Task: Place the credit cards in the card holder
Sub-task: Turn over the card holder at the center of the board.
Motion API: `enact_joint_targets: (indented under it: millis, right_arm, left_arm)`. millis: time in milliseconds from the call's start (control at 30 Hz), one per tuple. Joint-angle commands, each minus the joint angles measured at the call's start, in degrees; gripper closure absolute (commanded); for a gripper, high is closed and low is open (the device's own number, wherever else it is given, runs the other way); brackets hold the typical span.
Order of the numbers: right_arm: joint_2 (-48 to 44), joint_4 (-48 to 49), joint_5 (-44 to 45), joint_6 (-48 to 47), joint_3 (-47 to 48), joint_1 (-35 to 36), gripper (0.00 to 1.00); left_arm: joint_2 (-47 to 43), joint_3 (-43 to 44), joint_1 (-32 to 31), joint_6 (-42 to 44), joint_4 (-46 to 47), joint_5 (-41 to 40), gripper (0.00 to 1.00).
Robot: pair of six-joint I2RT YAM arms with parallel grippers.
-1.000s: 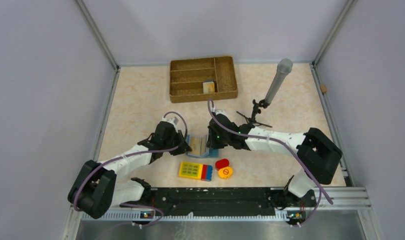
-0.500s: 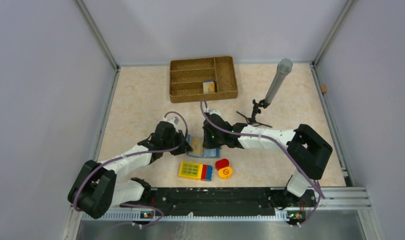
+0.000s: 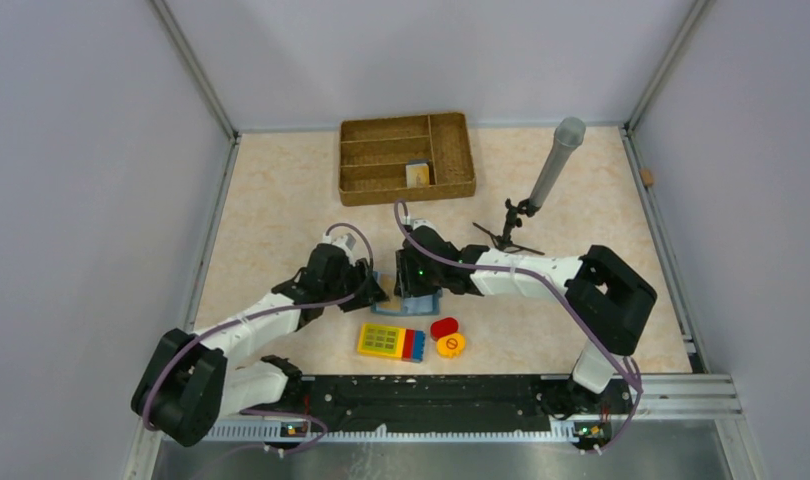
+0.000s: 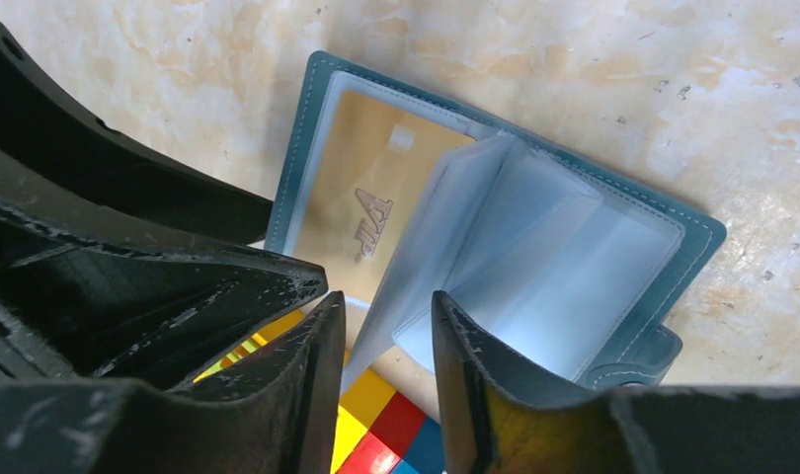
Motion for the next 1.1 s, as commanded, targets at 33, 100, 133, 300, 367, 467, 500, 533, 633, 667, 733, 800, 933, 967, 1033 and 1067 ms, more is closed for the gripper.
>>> enact_joint_targets:
  millis: [33,100,133,300,367,467,500,533,633,667,733,800,933,967,1033,1067]
  right_arm:
    - [-0.18,2.72,-0.91,-1.04,2.78,0.68,0.6]
    - [-0.23,3.27,-0.95,-1.03,2.66,0.64,0.59]
    - [-0.13,3.46,-0.95,-1.01,2.63,0.7,0.58]
    - [-0.57,4.36,-0.95,-0.94,2.07,0.62,0.53]
    - [-1.03,5.38,-0.95,-0.99,1.69,0.69,0.5]
    - [-1.79,6.18,-2.36,-0.94,0.87,0.66,0.44]
    - [-1.84,5.87,-1.98,-0.92,0.85,0.67,0.43]
    - [-1.89,5.55,-1.58,-0.81,0.71,0.7,0.43]
    - [-2.76,5.78,-1.39,-0.33,-0.53,0.67,0.43]
    - [-3.2,5.88,-1.39,-0.2,-0.81,0.7,0.42]
    - [-4.27,5.73,0.81,-0.02,-1.36,0.64,0.42]
    - [-5.06,4.02,3.55,0.48,-1.67,0.7,0.41]
    - [-6.11,-1.4,9.8,2.28,-2.25,0.7,0.42]
    - [-6.51,-2.8,11.06,2.65,-2.64,0.69,0.42]
    - [-7.56,-4.47,13.27,2.99,-3.65,0.67,0.42]
    - [-7.98,-5.42,14.37,3.12,-4.01,0.66,0.42]
  left_arm:
    - [-5.11,1.1,0.68,2.29,-4.28,-4.06,0.46]
    - [-6.56,1.08,1.14,2.37,-6.38,-5.22,0.45]
    - [-7.33,0.92,1.43,2.3,-7.32,-5.93,0.44]
    - [-11.58,-0.49,3.16,1.6,-10.16,-7.85,0.4]
    - [-12.88,-0.77,3.88,1.47,-10.81,-7.91,0.39]
    - [-14.17,-0.58,4.88,1.84,-11.85,-7.85,0.39]
    - [-14.41,-0.41,5.18,2.0,-12.25,-7.89,0.39]
    - [-14.56,-0.24,5.47,2.23,-12.57,-7.87,0.39]
    - [-15.11,0.37,6.09,2.62,-13.46,-7.7,0.38]
    - [-15.27,0.55,6.32,2.72,-13.66,-7.67,0.38]
    - [-15.65,0.83,6.55,2.92,-13.98,-7.45,0.38]
    - [-15.82,1.1,6.7,3.16,-13.65,-6.72,0.38]
    - [-15.9,1.56,6.72,3.57,-12.11,-4.66,0.38]
    - [-15.83,1.79,6.72,3.63,-12.02,-4.51,0.38]
    - [-15.51,2.43,6.78,3.95,-12.1,-4.21,0.38]
    - [-15.3,2.75,6.75,4.21,-12.14,-3.98,0.38]
